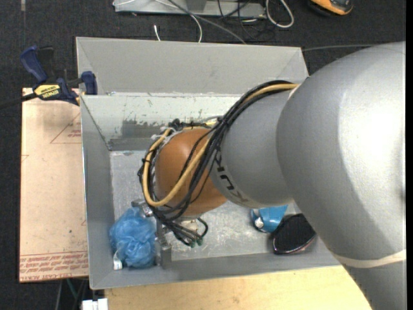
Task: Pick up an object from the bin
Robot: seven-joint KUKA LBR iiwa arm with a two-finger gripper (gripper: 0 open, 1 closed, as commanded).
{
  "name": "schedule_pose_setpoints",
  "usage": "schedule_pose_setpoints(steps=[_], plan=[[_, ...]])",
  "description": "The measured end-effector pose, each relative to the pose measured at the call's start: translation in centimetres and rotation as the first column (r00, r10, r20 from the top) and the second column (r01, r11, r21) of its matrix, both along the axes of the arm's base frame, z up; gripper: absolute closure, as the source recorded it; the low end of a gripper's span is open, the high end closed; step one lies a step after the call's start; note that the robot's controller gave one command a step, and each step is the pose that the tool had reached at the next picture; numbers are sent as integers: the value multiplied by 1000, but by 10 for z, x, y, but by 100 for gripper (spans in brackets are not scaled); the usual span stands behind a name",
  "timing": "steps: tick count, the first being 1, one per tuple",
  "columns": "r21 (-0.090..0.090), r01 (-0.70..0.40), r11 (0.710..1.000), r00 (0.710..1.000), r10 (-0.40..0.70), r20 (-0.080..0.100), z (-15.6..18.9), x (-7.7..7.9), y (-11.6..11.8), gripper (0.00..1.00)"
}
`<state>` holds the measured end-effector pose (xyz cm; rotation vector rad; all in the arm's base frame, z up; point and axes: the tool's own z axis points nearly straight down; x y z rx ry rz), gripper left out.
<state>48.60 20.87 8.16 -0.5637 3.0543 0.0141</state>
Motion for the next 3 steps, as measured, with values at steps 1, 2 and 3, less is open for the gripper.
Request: schedule_pose_setpoints(steps=[1, 2, 3], plan=[[2, 47, 999, 999, -47, -1, -2, 2, 0, 0], [-5, -207, 978, 978, 207, 6, -11, 44, 1, 100], [-5, -207, 978, 978, 207, 5, -11, 44, 1, 0]])
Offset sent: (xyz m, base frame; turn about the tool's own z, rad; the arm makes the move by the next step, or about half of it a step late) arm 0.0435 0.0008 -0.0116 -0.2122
